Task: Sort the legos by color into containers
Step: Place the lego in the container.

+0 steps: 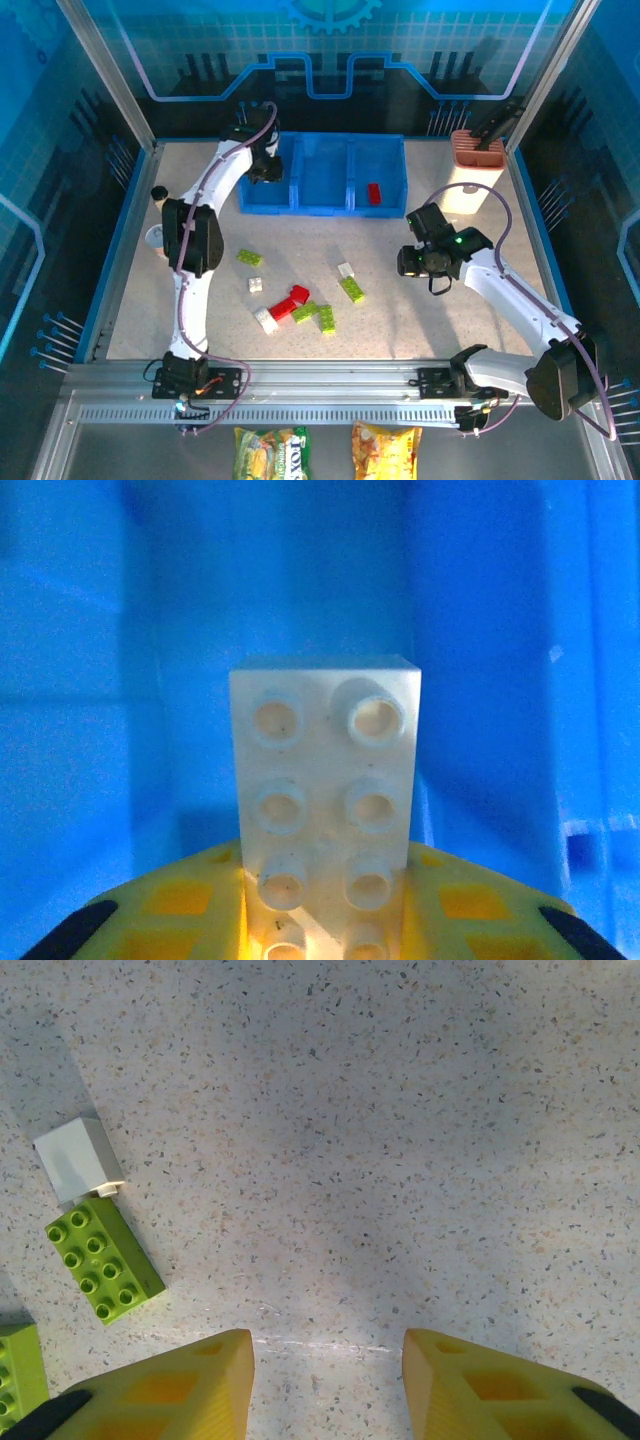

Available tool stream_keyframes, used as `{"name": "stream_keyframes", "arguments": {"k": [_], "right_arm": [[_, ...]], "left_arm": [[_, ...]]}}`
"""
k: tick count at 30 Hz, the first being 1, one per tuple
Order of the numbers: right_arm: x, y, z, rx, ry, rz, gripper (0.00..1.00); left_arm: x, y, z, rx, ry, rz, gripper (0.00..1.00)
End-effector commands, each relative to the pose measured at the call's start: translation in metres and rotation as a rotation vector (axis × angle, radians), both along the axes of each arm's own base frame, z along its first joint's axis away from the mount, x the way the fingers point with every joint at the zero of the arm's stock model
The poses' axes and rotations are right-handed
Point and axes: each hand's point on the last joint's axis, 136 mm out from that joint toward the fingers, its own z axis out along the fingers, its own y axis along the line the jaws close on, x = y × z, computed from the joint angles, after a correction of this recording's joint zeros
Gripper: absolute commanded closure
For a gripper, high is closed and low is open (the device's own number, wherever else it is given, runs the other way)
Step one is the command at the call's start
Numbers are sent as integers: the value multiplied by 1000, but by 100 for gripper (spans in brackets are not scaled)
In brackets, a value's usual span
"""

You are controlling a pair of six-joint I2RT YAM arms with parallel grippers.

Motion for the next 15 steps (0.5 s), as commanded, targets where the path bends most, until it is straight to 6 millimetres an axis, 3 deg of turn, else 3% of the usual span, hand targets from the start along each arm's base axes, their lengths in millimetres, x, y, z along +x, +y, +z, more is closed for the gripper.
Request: {"name": "stream_keyframes", "arguments": {"k": [1, 15], "right_arm": [[0, 5, 8, 1, -8, 25, 56], [-1, 8, 6, 3, 3, 21, 55]], "left_arm": [[4, 4, -11, 3, 42, 25, 69], [13, 9, -70, 20, 115, 41, 68]]}}
